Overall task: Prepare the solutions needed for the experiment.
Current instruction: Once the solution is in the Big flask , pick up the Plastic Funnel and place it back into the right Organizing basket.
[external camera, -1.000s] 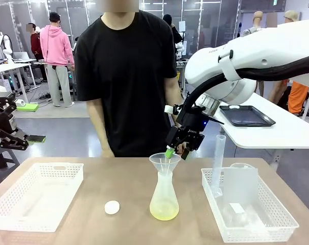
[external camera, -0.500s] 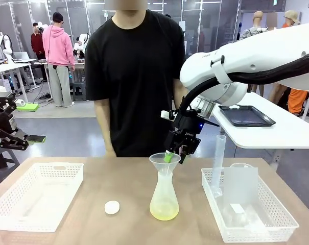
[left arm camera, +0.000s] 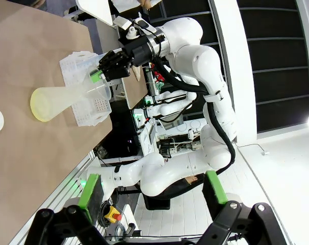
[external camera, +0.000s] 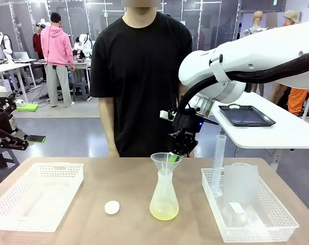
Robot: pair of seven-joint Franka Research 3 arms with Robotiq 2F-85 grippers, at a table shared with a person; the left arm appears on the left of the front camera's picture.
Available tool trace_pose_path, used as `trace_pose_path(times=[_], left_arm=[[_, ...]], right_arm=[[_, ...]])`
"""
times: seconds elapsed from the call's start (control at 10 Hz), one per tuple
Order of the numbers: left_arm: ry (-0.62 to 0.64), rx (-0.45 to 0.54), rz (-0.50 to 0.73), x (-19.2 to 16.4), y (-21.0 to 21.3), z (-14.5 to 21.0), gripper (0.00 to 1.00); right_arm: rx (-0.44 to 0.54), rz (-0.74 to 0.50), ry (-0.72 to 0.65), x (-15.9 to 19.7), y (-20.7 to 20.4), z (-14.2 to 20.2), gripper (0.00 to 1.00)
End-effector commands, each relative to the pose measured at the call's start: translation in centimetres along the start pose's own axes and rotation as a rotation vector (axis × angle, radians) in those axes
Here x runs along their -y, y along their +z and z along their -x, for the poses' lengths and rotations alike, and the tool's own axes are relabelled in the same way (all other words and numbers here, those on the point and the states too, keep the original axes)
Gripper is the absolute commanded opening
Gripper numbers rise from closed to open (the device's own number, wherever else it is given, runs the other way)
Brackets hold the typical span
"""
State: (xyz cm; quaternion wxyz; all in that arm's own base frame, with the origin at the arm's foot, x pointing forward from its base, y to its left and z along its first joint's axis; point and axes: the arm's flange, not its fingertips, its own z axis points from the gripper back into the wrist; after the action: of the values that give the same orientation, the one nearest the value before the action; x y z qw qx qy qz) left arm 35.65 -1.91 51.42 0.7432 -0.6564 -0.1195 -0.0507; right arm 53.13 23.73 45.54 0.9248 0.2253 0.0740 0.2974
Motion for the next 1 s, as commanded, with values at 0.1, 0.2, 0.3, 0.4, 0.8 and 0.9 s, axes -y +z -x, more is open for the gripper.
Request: trace_pose_path(times=[0.1, 0.2, 0.3, 0.4, 0.8, 0.9], left_arm=[[-0.008, -0.001, 0.019, 0.2, -0.1, 0.0, 1.00], [-0.008, -0.001, 0.019, 0.2, -0.1, 0.0, 1.00], [-0.008, -0.001, 0.019, 0.2, -0.1, 0.0, 1.00], [-0.008, -0.001, 0.019, 0.2, -0.1, 0.0, 1.00], [-0.008, -0.001, 0.019, 0.2, -0.1, 0.0, 1.00], [-0.008, -0.001, 0.019, 0.2, -0.1, 0.0, 1.00]], right_arm=[[-0.026, 0.017, -0.029, -0.3, 0.3, -0.5, 0.00], [-0.024, 0.017, -0.028, -0.3, 0.3, -0.4, 0.00], [-0.021, 0.019, -0.025, -0.5, 0.4, -0.3, 0.00], [-0.021, 0.013, -0.020, -0.7, 0.3, -0.2, 0.00], [0.015, -0.021, 0.022, -1.9, 0.5, 0.6, 0.00], [0.021, -0.019, 0.035, -2.3, 0.7, 0.8, 0.00]])
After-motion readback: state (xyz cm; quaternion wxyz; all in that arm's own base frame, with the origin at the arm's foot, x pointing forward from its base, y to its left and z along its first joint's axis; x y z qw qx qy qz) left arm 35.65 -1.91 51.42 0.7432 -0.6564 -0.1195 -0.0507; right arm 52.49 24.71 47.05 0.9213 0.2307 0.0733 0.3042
